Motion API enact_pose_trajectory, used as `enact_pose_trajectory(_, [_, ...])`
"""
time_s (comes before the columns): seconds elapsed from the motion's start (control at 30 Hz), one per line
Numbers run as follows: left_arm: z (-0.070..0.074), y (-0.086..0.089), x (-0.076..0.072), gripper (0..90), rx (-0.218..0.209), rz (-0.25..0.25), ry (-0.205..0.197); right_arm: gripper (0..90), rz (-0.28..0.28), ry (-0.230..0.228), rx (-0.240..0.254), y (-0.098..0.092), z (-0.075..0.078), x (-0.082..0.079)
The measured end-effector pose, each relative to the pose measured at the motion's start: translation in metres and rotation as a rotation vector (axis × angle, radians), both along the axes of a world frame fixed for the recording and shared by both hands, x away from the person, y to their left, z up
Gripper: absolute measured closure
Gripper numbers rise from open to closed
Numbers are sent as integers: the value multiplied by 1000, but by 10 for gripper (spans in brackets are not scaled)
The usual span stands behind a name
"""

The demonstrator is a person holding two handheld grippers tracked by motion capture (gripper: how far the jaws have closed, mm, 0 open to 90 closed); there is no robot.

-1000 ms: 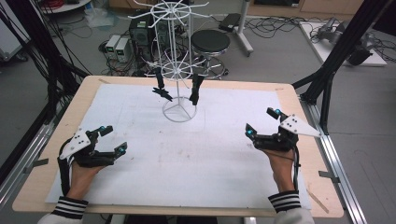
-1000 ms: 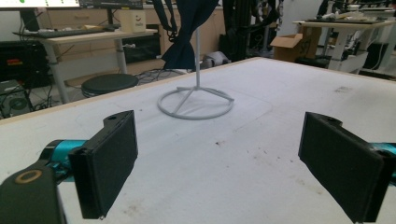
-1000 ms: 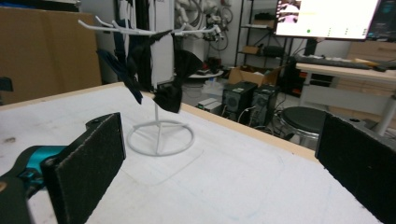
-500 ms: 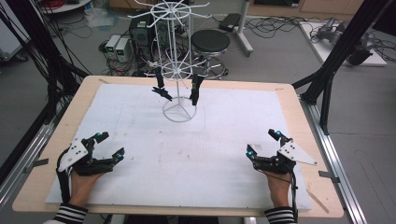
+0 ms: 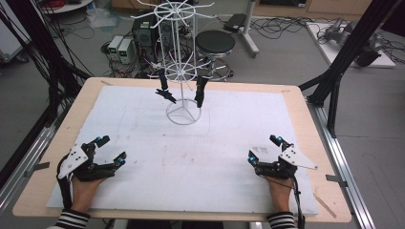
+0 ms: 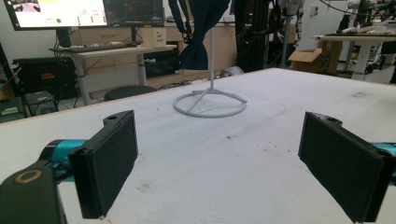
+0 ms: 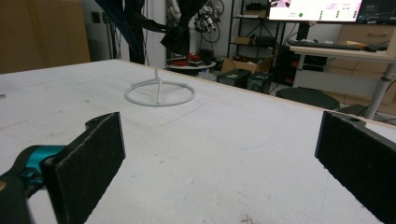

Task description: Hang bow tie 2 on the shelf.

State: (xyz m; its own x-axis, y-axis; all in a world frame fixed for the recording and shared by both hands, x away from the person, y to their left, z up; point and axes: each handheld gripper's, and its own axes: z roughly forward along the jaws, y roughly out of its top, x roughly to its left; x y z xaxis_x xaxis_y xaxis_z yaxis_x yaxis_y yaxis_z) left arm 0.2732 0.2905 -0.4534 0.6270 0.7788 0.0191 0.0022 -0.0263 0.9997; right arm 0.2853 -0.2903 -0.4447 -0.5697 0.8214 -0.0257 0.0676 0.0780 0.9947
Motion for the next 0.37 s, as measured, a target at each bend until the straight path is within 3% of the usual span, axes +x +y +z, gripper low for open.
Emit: enact_pose_trajectory(0.37, [0,0,0,123,-4,2,-1,8,-36,-15,18,-3,3,-5])
